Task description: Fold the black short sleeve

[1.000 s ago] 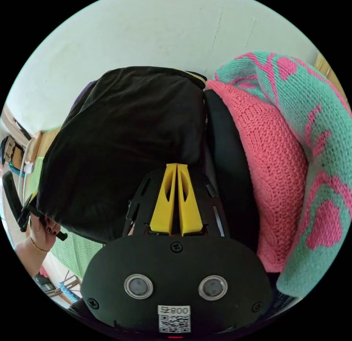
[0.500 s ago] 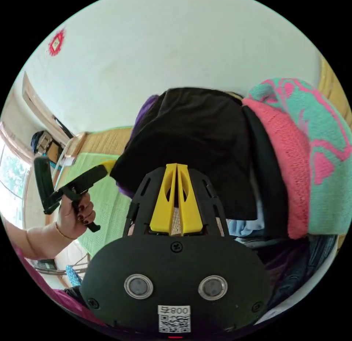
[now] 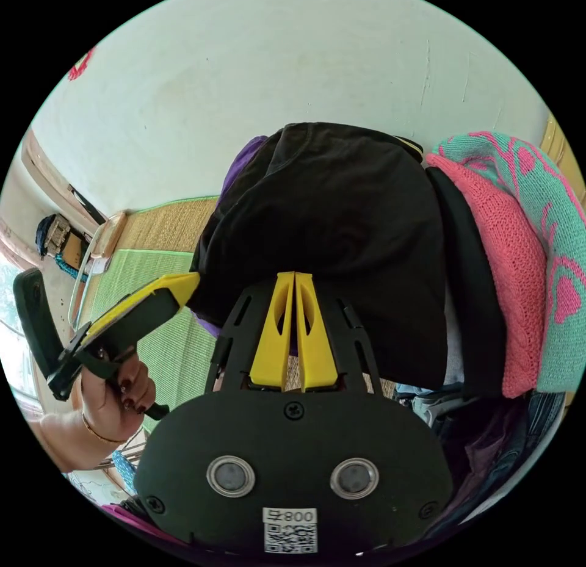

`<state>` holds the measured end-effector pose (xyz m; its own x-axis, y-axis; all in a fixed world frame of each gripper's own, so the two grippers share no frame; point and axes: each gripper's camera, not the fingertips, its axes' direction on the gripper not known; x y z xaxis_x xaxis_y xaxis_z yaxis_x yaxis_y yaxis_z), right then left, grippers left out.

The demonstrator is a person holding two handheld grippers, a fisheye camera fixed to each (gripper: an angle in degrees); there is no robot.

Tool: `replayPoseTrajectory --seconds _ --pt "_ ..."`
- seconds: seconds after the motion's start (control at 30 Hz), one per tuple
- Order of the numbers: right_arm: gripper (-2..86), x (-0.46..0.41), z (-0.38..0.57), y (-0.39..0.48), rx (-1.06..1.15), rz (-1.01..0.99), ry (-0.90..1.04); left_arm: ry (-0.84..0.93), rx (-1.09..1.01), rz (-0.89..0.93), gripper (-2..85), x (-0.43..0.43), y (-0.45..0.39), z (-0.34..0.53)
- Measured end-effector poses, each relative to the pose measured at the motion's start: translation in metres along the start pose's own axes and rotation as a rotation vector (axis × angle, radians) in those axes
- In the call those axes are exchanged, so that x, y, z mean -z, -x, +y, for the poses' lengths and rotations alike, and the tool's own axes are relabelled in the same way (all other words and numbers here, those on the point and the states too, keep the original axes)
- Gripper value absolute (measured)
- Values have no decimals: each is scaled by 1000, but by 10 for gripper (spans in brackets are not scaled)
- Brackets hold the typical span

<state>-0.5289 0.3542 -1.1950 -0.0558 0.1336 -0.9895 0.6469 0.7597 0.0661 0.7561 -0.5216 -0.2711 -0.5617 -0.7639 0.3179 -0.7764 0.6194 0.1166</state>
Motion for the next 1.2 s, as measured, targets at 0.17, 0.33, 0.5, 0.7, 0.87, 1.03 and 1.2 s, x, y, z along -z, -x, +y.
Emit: replayPoseTrajectory --seconds 0.17,0.33,0.5,0.7,0.87,1.03,1.2 --pt "-6 15 0 -7 -15 -14 -9 59 28 -67 0 12 44 9" --pt "-6 55 32 -50 -117 20 -102 82 35 -74 0 42 77 19" --pt "-6 42 32 -62 -135 15 34 96 42 -62 1 86 108 35" --pt "-6 86 65 -42 -77 -4 59 185 17 54 2 168 156 88" --pt "-5 118 114 -34 -67 -37 143 307 82 89 2 251 201 156" --pt "-4 134 152 -21 -81 -99 215 308 178 64 1 343 244 203" --pt "-4 132 169 17 9 -206 273 152 333 -2 1 462 291 244"
